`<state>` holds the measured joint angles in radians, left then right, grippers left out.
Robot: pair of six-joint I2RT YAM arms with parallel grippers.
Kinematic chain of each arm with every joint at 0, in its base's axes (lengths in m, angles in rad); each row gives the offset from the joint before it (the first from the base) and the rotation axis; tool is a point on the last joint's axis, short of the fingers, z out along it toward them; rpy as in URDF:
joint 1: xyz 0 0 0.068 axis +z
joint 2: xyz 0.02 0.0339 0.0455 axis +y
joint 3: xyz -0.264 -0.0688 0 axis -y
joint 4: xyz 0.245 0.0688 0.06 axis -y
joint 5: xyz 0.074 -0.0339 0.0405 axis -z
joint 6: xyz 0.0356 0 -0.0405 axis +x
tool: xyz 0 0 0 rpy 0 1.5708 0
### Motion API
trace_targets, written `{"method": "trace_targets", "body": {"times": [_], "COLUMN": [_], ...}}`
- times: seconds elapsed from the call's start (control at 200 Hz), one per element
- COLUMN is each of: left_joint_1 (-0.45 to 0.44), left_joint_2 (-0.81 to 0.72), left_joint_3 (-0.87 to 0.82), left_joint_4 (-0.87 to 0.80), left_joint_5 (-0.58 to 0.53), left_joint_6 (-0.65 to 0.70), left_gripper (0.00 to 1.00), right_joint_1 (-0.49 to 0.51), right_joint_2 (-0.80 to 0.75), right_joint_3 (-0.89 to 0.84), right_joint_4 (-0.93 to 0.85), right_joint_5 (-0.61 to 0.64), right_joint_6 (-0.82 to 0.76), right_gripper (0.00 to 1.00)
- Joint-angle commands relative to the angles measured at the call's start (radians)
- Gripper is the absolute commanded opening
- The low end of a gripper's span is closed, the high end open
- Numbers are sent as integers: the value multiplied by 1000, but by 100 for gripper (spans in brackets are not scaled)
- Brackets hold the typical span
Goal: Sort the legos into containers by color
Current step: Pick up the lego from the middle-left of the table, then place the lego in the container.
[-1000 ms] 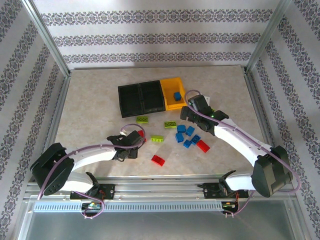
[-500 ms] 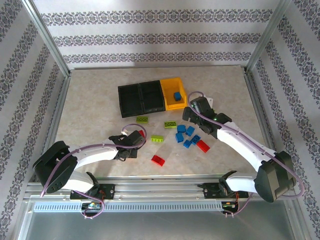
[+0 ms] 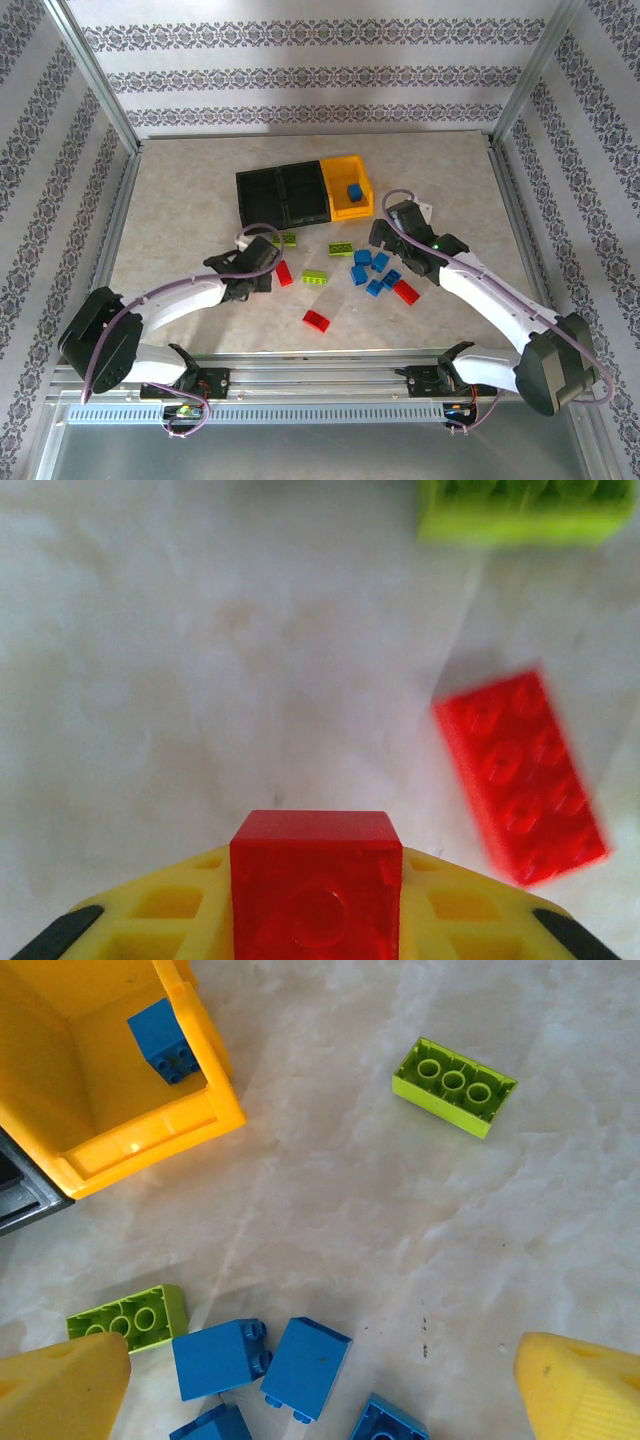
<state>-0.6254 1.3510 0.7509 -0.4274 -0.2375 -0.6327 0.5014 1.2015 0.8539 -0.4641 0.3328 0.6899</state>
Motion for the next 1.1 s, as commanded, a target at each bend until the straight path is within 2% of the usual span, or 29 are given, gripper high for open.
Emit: {"method": "trace_targets", "body": {"times": [0.0,0.23,0.445,0.75,0.974,1.094], "left_joint_1": [64,153,204,240,242,243], "left_joint_2": [16,178,334,471,541,564], "left_joint_3": [96,297,463,584,631,648], "left_joint_4": [60,84,74,73,61,58], "left_joint_5": [7,6,10,-16,-41,-46], "left_joint_6": [121,220,239,243,235,225], "left_gripper": [30,30,30,32,33,38], "right_joint_1": [-1,-3,-4,-14,-17,-16], "right_joint_2": [-26,-39,-40,-54,-39,-24], "right_joint_3": [-24,-54,-74,-115,-144,-145], "right_joint_4": [-23,-33,-50,-81,-47,-36], "right_joint_5": [15,21,29,25,-24,-43], "right_joint_6": [32,46,58,97,108,105], "right_gripper": [98,98,99,98,98,96]}}
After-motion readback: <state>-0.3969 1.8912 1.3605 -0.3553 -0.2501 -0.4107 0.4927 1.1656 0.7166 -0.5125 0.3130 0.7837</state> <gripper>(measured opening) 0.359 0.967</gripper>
